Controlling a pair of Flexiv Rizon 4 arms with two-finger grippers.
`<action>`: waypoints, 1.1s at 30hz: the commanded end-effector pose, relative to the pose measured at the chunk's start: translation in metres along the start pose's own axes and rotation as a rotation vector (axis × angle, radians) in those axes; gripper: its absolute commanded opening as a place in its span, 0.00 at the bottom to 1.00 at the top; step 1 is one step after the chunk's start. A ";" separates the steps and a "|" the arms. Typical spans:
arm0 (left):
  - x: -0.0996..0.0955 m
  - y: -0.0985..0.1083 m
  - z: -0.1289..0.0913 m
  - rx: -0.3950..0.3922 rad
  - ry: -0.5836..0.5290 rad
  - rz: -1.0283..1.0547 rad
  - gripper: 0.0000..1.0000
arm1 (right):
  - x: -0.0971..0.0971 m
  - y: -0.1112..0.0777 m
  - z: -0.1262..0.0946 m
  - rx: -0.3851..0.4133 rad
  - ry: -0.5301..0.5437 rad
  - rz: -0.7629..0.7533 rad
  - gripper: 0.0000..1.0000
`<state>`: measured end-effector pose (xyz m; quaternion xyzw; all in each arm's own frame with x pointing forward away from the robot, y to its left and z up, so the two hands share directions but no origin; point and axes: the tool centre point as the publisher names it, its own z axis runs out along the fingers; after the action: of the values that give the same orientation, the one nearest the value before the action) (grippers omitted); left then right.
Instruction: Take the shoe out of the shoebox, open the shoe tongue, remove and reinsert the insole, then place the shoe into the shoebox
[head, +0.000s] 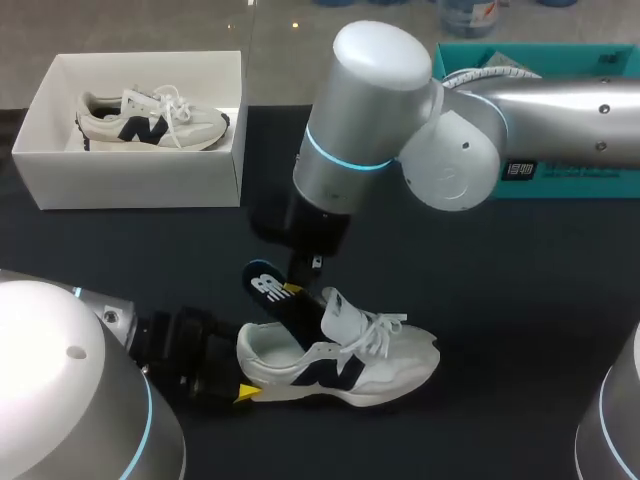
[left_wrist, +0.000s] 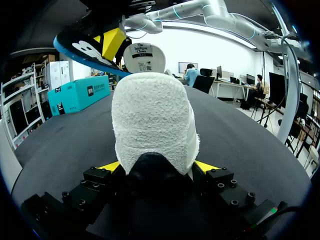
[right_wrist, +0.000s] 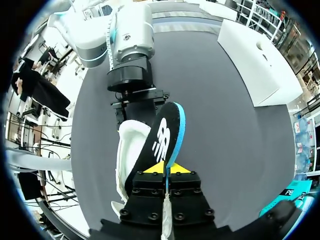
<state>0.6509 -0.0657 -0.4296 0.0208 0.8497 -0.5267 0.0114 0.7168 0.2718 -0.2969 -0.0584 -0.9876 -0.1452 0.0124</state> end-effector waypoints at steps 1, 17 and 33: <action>-0.001 0.005 0.003 -0.001 0.002 0.001 0.00 | -0.006 0.009 -0.018 -0.011 -0.046 -0.002 0.00; -0.001 0.005 0.003 -0.001 0.002 0.001 0.00 | -0.059 0.062 -0.111 -0.054 -0.265 -0.024 0.00; -0.001 0.005 0.003 -0.001 0.002 0.001 0.00 | -0.071 0.073 -0.146 -0.114 -0.345 -0.007 0.00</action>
<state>0.6509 -0.0665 -0.4293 0.0215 0.8494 -0.5272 0.0112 0.7976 0.2927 -0.1376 -0.0798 -0.9660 -0.1863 -0.1603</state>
